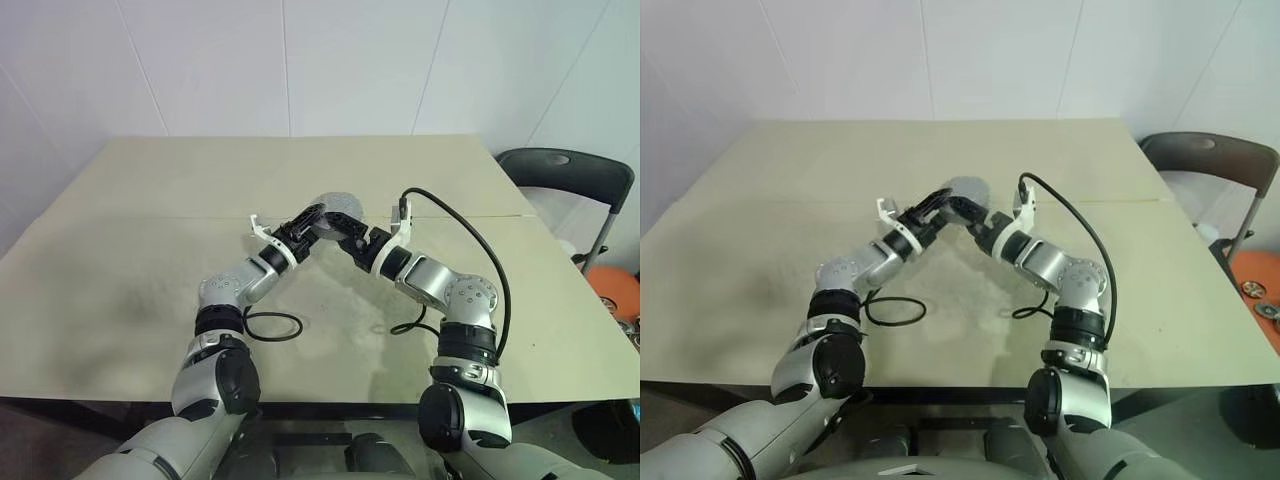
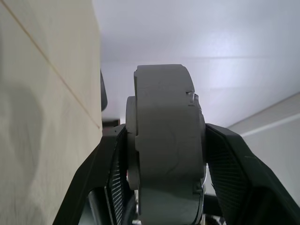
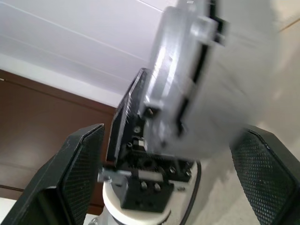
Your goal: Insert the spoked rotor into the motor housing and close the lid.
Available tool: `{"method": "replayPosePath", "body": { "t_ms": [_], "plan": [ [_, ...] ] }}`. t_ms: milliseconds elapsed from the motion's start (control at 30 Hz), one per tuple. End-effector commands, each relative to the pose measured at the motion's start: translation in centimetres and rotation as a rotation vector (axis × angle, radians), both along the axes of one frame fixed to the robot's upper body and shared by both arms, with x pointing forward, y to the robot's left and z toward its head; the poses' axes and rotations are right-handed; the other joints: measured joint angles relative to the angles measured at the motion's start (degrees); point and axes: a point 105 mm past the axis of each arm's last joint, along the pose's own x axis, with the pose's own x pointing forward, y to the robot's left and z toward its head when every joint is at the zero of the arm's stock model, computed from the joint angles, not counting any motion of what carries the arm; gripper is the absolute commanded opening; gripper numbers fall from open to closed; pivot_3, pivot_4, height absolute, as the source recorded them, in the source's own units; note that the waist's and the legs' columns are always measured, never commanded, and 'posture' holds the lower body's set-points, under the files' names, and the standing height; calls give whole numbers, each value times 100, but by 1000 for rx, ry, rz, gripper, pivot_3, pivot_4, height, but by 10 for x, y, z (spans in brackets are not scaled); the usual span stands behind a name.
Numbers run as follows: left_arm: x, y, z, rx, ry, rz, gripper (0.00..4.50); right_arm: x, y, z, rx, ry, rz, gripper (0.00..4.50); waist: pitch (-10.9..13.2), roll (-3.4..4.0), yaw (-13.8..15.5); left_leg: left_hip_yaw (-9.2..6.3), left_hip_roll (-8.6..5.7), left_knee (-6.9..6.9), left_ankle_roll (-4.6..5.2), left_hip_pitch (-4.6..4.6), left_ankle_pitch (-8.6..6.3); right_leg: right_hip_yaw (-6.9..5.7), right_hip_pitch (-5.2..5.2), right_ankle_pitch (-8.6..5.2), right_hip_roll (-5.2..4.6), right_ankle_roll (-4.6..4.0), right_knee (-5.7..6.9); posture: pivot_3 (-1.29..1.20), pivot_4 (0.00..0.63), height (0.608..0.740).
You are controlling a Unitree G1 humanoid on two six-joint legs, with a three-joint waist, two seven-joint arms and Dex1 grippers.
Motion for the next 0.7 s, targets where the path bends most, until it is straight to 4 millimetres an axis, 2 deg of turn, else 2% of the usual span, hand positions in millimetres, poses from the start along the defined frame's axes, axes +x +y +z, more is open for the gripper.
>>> {"method": "replayPosePath", "body": {
  "t_ms": [33, 233, 700],
  "plan": [
    [10, 8, 26, -54, -73, 54, 2411, 1, 1, 10, 23, -36, 8, 4264, 0, 0, 1, 0, 0, 0, 0, 0, 0, 0, 0, 0, 0, 0, 0, 0, 0, 740],
    [22, 29, 16, 15, -40, 202, 2411, 1, 0, 10, 19, -41, 8, 4264, 0, 0, 3, 0, 0, 0, 0, 0, 0, 0, 0, 0, 0, 0, 0, 0, 0, 740],
    [39, 106, -10, 281, 17, 677, 2411, -1, 1, 9, -5, -53, 23, 4264, -1, -1, 9, 0, 0, 1, -2, -1, 1, 0, 0, 0, 0, 0, -1, 0, 0, 740]
  ]
}}
